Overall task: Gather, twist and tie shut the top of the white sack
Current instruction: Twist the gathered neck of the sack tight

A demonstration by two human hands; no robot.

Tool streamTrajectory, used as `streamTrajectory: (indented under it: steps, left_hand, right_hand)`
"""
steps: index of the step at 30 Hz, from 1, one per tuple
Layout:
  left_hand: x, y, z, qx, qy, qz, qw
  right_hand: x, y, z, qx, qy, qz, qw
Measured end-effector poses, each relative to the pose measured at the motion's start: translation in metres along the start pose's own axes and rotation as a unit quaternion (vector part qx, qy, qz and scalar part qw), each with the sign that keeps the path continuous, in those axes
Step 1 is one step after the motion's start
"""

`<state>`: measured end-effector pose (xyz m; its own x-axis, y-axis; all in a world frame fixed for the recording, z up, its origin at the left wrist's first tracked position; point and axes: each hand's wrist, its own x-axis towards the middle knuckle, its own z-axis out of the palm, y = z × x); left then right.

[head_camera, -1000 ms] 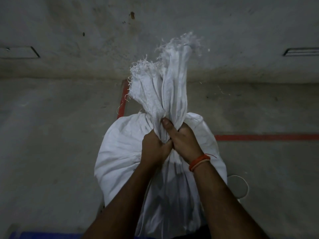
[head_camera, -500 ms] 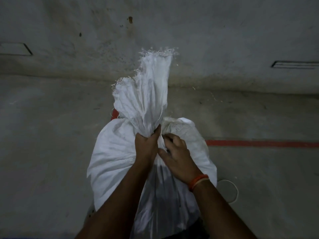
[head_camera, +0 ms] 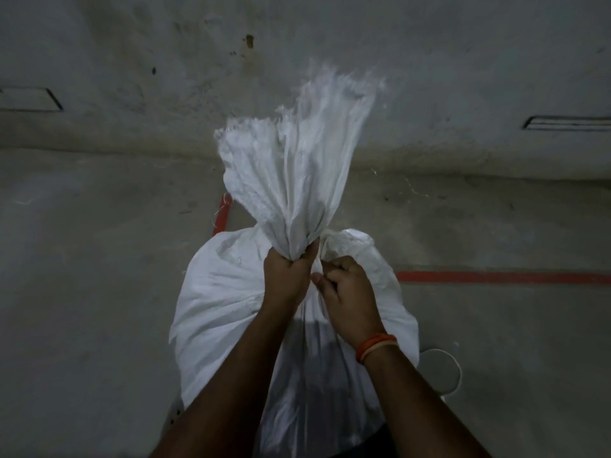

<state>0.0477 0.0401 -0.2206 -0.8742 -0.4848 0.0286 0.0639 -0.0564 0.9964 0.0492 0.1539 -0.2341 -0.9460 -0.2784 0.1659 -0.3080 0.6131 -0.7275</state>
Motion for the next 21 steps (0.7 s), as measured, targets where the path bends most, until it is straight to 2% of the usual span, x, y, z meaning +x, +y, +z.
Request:
streamTrajectory:
  steps: [2, 6, 10, 12, 17, 19, 21]
  left_hand:
    - [0.0, -0.01, -0.001, -0.01, 0.01, -0.039, 0.999]
    - [0.001, -0.006, 0.001, -0.064, 0.014, -0.078, 0.995]
    - [0.003, -0.001, -0.001, -0.101, -0.024, -0.119, 0.987]
    - [0.005, -0.002, -0.003, -0.109, -0.049, -0.15, 0.981]
    - [0.002, 0.001, -0.002, -0.088, -0.116, -0.197, 0.969]
    - [0.002, 0.0, -0.006, -0.08, -0.135, -0.194, 0.968]
    - [0.002, 0.001, -0.013, -0.058, -0.191, -0.167, 0.966]
  right_hand:
    - [0.0, 0.004, 0.004, 0.001, -0.006, 0.011, 1.0]
    - [-0.005, -0.004, 0.005, 0.031, 0.032, -0.001, 0.999]
    - [-0.014, -0.01, 0.017, 0.092, -0.054, 0.021, 0.994]
    - [-0.012, -0.007, 0.021, 0.107, -0.066, 0.04, 0.991]
    - [-0.005, -0.006, 0.025, 0.059, 0.013, 0.034, 0.998]
    - [-0.002, -0.006, 0.027, 0.042, 0.03, 0.045, 0.998]
    - [0.0, -0.006, 0.028, 0.042, 0.038, 0.057, 0.997]
